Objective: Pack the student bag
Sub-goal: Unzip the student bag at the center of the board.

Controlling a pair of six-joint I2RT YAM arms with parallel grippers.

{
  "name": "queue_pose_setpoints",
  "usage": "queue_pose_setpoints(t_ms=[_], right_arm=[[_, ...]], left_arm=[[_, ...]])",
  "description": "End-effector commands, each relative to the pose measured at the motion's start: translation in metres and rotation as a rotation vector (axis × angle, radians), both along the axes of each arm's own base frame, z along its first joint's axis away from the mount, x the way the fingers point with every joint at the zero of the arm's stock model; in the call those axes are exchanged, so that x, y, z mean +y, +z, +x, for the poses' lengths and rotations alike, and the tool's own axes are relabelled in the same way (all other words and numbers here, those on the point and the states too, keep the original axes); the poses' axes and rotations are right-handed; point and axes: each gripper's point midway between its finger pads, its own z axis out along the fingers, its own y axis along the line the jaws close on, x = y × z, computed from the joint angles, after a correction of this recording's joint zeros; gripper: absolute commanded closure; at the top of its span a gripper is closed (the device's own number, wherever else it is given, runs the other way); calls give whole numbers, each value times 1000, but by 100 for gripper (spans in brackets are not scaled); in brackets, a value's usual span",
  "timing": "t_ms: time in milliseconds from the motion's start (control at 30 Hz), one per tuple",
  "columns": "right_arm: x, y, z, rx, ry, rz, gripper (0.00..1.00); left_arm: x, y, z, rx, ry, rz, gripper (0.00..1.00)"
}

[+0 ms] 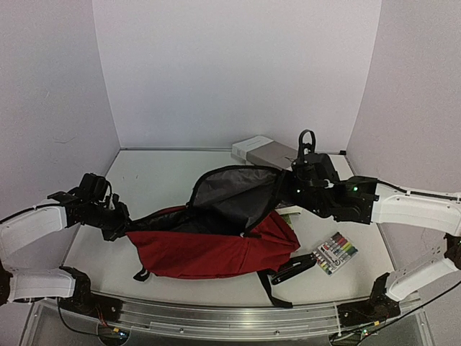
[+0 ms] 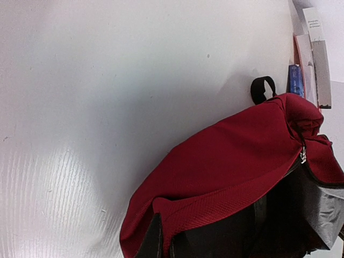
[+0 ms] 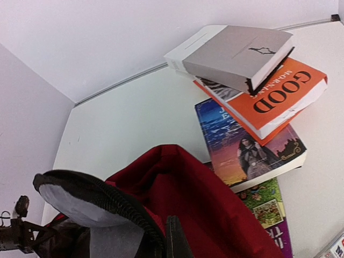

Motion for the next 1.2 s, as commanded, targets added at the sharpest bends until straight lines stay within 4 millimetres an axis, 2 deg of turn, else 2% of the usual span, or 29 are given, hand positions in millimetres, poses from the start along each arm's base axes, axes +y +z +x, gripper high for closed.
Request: queue_pose_setpoints(t_ms=[0, 133, 267, 367, 500, 633, 700, 767, 933, 1000, 1100, 1167], right_arm=[[-40, 4, 10, -38, -123, -35, 100], [-17, -24, 5, 47, -25, -31, 100], [30, -55, -12, 134, 175, 33, 100], [68, -62, -31, 144, 272, 66, 100], [113, -76, -54, 174, 337, 54, 100], [150, -87, -69, 209, 369, 101, 100], [159, -96, -68, 231, 362, 121, 100], [166, -105, -65, 247, 343, 143, 100], [176, -121, -60, 270, 316, 155, 100], [180, -127, -61, 278, 324, 150, 100], [183, -138, -62, 294, 336, 128, 92], [183, -144, -64, 303, 346, 118, 86]], left_arm=[[24, 25, 21, -76, 45, 77, 100], [24, 38, 39, -128, 14, 93, 100], [27, 50, 69, -193, -14, 118, 100], [34, 66, 95, -237, -25, 133, 100], [57, 83, 121, -280, -29, 171, 100], [82, 92, 130, -290, -7, 169, 100], [85, 86, 127, -259, -5, 166, 95], [82, 79, 121, -229, -12, 146, 85], [77, 55, 93, -156, 20, 95, 45], [78, 49, 79, -126, 54, 90, 34], [74, 46, 58, -106, 105, 36, 26], [62, 54, 49, -135, 106, -48, 25]])
